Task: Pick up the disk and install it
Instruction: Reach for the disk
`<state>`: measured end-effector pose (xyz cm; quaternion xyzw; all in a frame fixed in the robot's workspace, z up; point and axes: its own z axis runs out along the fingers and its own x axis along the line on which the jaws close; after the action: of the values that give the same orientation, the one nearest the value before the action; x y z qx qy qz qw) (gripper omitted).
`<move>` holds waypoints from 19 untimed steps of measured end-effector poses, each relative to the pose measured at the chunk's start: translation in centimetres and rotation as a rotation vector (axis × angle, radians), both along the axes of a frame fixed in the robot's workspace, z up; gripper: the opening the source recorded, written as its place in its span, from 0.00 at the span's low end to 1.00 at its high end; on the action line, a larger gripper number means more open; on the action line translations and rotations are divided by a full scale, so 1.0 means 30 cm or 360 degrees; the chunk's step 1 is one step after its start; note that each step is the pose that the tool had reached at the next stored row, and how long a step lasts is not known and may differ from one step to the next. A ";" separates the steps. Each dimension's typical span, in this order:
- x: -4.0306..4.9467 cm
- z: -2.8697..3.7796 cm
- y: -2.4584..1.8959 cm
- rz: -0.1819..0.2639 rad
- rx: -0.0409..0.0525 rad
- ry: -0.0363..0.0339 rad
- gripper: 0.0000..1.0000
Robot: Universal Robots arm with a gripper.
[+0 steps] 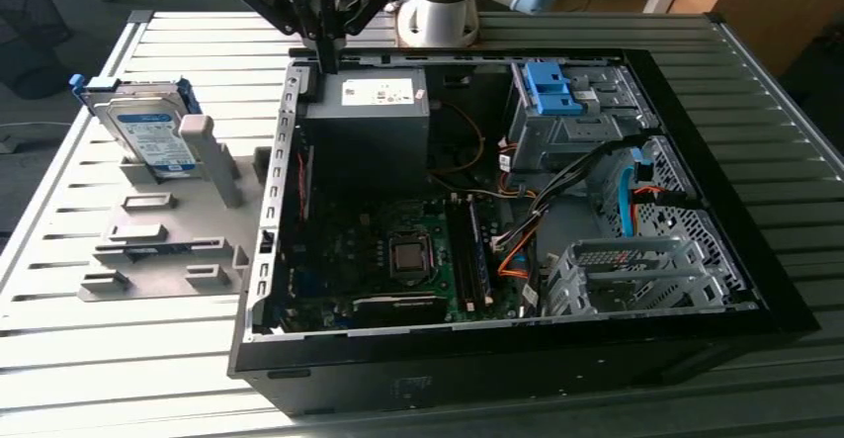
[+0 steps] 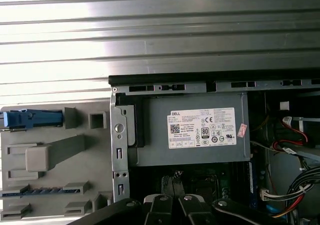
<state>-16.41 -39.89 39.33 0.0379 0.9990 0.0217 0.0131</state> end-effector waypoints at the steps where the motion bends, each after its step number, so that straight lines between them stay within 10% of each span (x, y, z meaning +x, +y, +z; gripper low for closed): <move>1: -0.002 0.000 0.000 0.0000 0.0000 0.0000 0.11; 19: -0.033 0.000 0.000 0.0000 0.0000 0.0000 0.11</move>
<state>-17.39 -39.89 39.32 0.0378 0.9990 0.0217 0.0131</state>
